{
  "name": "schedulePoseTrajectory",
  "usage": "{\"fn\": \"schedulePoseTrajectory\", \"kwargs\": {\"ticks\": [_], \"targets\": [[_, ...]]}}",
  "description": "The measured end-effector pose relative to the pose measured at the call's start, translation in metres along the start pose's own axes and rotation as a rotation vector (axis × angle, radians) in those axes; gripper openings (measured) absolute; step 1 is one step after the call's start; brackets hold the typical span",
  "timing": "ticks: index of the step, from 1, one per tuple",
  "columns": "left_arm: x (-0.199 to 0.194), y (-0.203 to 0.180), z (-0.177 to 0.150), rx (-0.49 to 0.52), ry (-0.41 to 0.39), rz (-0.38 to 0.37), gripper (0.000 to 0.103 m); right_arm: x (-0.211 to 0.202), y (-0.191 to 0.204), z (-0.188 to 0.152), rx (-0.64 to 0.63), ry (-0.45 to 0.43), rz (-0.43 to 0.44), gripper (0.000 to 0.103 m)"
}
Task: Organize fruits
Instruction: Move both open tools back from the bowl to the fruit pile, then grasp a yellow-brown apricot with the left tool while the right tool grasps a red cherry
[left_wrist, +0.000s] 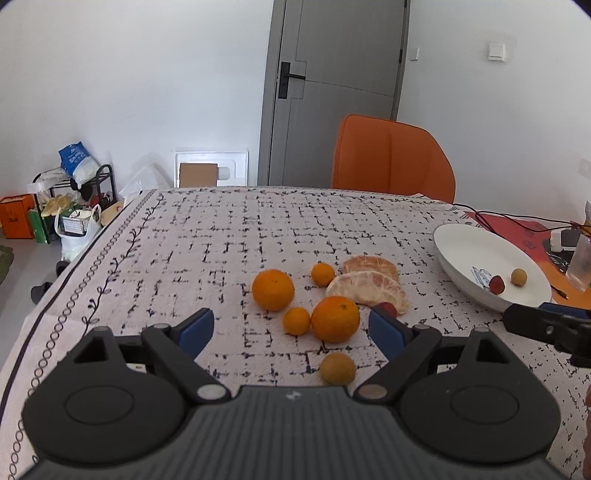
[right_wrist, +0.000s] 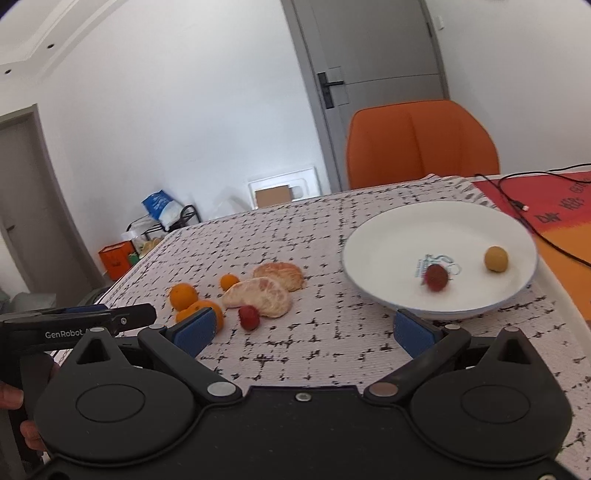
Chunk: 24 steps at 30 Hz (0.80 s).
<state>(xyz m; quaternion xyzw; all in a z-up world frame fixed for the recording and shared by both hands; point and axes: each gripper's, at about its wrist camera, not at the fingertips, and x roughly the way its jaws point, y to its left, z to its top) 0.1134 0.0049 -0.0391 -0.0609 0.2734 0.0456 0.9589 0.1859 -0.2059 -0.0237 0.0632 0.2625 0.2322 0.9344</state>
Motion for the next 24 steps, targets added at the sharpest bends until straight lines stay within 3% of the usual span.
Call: {"fn": "schedulePoseTrajectory", "kwargs": {"ticks": [9,13,19,24], "targets": [[0.004,-0.001,-0.014,-0.032,0.006,-0.024,0.087,0.013,0.006,-0.007,-0.034,0.041,0.036,0.102],[0.006,-0.004,-0.021,-0.037,0.006,-0.035,0.085,0.019,0.008,-0.012,-0.051,0.071,0.055,0.096],[0.017,-0.006,-0.027,-0.064,0.046,-0.066,0.071,0.025,0.012,-0.012,-0.062,0.086,0.080,0.092],[0.026,-0.009,-0.028,-0.072,0.068,-0.083,0.051,0.030,0.012,-0.011,-0.065,0.089,0.093,0.090]]}}
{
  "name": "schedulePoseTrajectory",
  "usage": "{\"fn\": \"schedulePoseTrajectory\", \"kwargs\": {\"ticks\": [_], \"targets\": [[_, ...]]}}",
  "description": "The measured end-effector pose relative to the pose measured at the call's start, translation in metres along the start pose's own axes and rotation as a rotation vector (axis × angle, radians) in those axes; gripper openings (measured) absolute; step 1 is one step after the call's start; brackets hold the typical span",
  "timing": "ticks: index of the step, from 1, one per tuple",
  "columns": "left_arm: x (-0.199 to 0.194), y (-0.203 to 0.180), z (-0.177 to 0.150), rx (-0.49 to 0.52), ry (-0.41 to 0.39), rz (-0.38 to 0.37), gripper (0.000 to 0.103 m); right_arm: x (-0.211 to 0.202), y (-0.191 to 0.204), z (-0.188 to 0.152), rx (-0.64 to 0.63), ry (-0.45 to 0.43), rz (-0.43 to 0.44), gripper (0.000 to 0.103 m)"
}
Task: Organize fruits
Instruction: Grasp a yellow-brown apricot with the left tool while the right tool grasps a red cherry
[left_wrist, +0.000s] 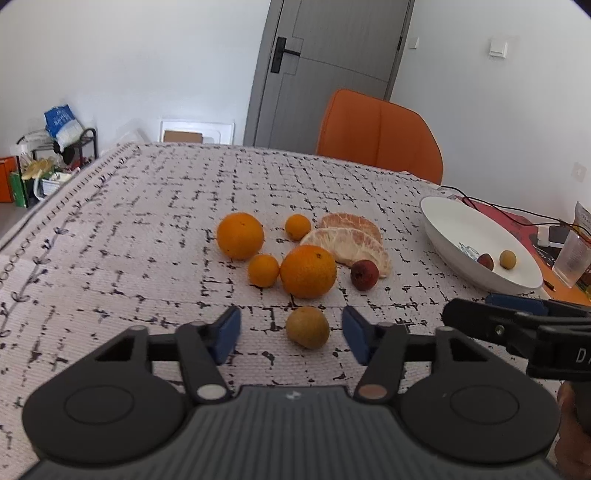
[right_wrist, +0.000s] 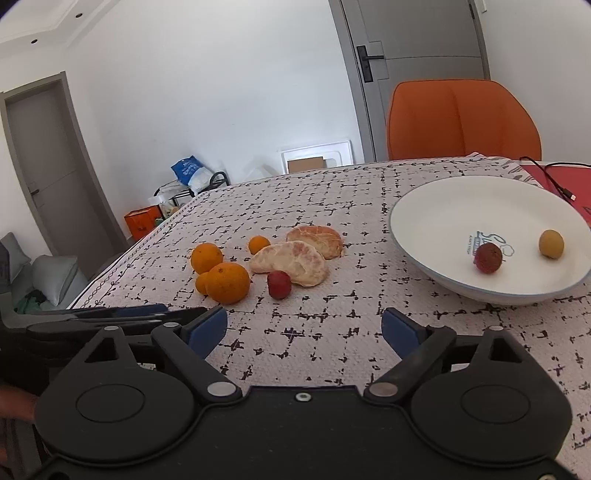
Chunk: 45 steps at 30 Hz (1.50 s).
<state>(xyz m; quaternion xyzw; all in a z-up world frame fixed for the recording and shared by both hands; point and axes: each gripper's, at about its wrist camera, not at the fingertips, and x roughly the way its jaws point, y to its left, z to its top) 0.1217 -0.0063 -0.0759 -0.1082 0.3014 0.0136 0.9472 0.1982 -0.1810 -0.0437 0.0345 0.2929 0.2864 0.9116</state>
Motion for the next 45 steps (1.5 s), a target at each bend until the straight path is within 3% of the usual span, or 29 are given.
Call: {"fn": "schedulePoseTrajectory", "kwargs": {"ticks": [1,3,12,23,30,33,35,37,38,45], "targets": [[0.002,0.000,0.000,0.000,0.004,-0.005,0.047,0.002,0.000,0.000,0.003,0.003,0.001,0.090],[0.006,0.000,0.000,0.003,0.012,-0.008,0.026,0.004,-0.001,0.002,0.007,0.006,0.005,0.090],[0.004,0.012,0.007,-0.037,-0.001,0.021,0.025,0.022,0.003,0.009,0.001,0.030,0.048,0.088],[-0.003,0.029,0.010,-0.079,-0.029,0.059,0.025,0.044,0.016,0.017,-0.029,0.071,0.084,0.074],[-0.012,0.031,0.011,-0.086,-0.052,0.074,0.025,0.062,0.020,0.022,-0.027,0.100,0.088,0.057],[-0.014,0.032,0.010,-0.086,-0.054,0.081,0.025,0.066,0.022,0.023,-0.035,0.097,0.087,0.056],[-0.014,0.033,0.010,-0.084,-0.054,0.084,0.025,0.067,0.023,0.024,-0.043,0.097,0.074,0.048],[-0.014,0.031,0.010,-0.081,-0.051,0.086,0.025,0.071,0.023,0.026,-0.052,0.105,0.072,0.026],[-0.015,0.030,0.011,-0.080,-0.051,0.085,0.025,0.073,0.023,0.026,-0.048,0.112,0.071,0.022],[-0.027,0.022,0.015,-0.062,-0.080,0.077,0.025,0.058,0.016,0.029,-0.021,0.083,0.077,0.020]]}}
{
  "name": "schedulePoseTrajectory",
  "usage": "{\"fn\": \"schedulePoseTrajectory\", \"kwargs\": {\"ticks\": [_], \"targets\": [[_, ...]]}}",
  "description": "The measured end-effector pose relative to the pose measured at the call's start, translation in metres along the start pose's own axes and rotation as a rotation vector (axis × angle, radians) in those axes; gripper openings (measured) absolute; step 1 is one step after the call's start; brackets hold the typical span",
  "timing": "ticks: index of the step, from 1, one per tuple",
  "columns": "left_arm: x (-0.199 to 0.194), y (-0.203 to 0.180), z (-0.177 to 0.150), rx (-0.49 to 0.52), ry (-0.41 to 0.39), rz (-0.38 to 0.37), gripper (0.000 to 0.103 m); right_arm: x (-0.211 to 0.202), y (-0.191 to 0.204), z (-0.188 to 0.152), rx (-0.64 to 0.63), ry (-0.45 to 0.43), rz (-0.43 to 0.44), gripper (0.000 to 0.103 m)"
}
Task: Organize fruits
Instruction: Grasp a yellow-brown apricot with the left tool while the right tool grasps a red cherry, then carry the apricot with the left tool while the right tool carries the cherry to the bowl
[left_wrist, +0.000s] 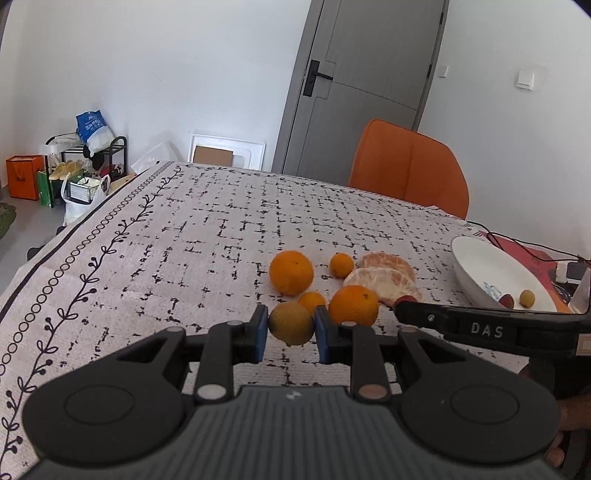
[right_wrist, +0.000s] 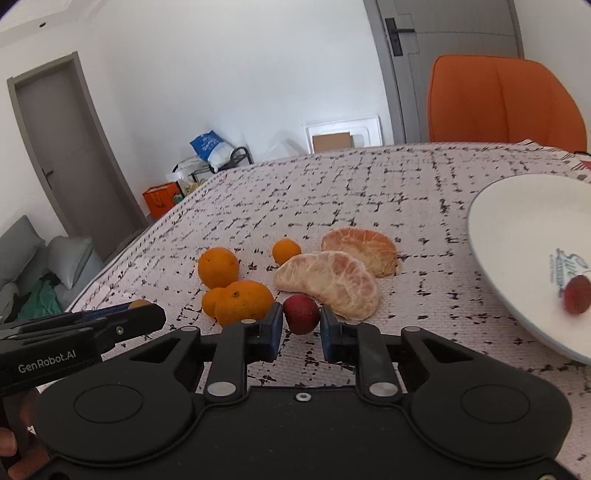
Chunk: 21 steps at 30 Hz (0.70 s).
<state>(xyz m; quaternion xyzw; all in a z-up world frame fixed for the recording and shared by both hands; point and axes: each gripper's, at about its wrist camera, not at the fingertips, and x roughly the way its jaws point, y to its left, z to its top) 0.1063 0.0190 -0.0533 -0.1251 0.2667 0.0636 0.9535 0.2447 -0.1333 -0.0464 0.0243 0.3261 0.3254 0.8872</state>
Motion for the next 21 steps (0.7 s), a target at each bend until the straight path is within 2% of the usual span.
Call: {"fn": "schedulePoseTrajectory", "kwargs": {"ticks": [9,21], "targets": [[-0.003,-0.017,0.009,0.034,-0.030,-0.054,0.025,-0.039,-0.011,-0.003,0.023,-0.057,-0.042,0.020],[0.010,-0.054,0.019,0.118,-0.012,-0.159,0.025,-0.070,-0.035,-0.010,0.102,-0.152,-0.116,0.020]]}}
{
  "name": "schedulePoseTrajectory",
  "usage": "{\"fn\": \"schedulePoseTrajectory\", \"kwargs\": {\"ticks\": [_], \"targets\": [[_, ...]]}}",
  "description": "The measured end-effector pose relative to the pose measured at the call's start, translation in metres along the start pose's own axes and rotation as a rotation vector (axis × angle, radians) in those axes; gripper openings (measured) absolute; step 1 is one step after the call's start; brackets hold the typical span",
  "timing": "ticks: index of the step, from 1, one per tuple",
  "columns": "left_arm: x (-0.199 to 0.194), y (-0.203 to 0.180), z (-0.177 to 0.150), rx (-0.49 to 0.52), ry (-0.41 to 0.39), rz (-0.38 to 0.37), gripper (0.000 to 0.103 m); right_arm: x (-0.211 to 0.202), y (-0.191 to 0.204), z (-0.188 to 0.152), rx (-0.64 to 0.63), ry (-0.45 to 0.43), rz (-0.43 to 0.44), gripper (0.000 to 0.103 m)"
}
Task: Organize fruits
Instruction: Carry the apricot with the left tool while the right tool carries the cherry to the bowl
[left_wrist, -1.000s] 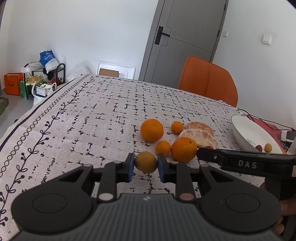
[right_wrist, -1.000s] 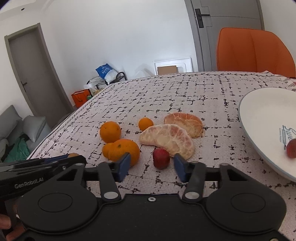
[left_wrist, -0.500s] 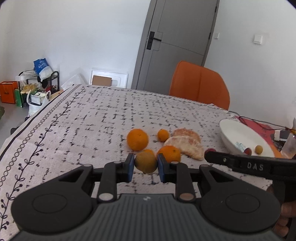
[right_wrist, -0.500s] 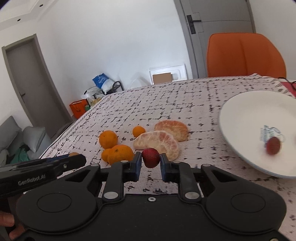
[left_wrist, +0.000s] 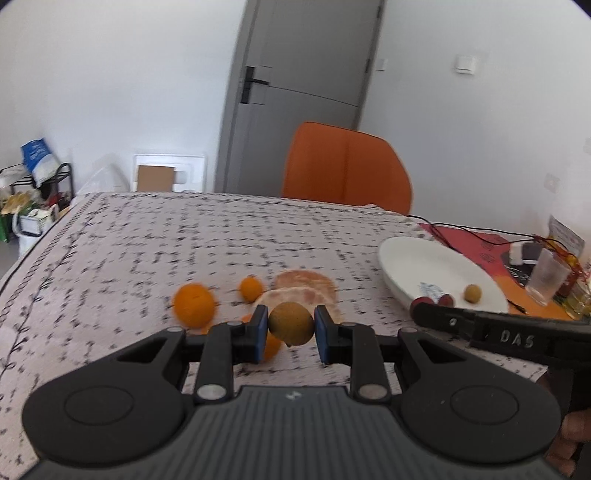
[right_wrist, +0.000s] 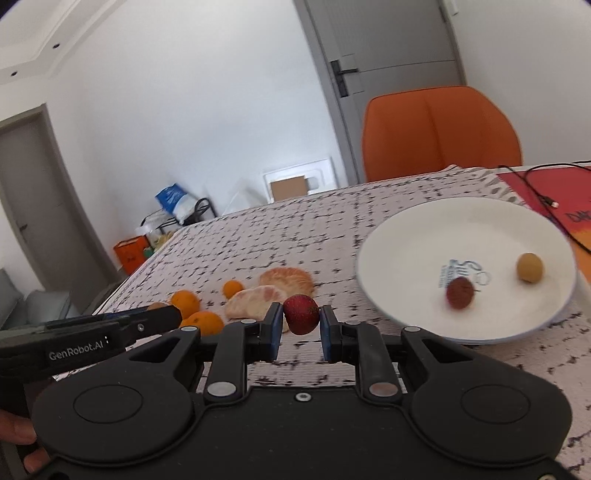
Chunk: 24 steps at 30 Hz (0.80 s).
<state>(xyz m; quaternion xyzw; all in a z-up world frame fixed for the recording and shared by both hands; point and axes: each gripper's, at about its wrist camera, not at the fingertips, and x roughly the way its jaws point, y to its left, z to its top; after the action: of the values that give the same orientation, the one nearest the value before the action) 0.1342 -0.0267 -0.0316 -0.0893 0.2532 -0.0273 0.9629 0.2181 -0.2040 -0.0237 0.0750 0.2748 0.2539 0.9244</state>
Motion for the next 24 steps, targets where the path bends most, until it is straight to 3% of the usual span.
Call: {"fn": "schedulePoseTrajectory", "kwargs": {"ticks": [12,24], "targets": [[0.024,-0.048,0.013,0.093,0.007,-0.098,0.025,-0.025,-0.040,-0.002,0.091,-0.067,-0.103,0.020],[0.053,-0.092,0.016,0.192,0.065,-0.206,0.025,-0.042,-0.074,-0.008,0.169,-0.153,-0.199,0.020]]}}
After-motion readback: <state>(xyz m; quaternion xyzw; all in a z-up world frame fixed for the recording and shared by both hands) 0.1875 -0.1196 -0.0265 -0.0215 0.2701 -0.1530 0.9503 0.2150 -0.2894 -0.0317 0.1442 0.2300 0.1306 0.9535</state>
